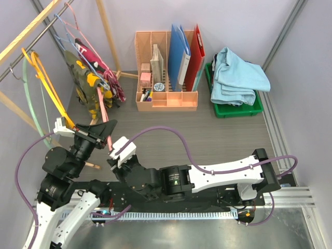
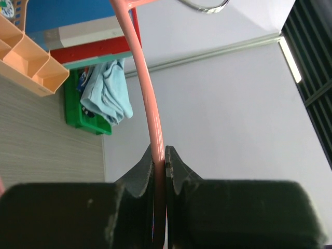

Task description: Remove the trousers from the hanger

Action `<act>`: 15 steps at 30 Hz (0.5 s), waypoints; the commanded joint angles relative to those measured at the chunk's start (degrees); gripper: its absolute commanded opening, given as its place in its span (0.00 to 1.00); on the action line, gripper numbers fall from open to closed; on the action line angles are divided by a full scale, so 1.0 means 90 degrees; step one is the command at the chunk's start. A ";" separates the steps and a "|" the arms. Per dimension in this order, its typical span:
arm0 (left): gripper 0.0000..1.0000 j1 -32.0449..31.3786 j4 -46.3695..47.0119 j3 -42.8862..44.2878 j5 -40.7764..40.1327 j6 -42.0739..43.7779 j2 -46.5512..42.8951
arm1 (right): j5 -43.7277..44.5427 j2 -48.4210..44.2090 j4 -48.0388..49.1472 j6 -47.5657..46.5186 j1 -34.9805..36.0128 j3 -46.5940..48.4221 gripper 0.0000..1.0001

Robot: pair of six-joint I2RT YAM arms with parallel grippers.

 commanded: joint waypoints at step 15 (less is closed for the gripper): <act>0.70 0.0013 0.0415 0.0116 0.0749 -0.0123 -0.0590 | 0.0242 -0.1331 -0.1234 0.1019 -0.0162 -0.0212 0.01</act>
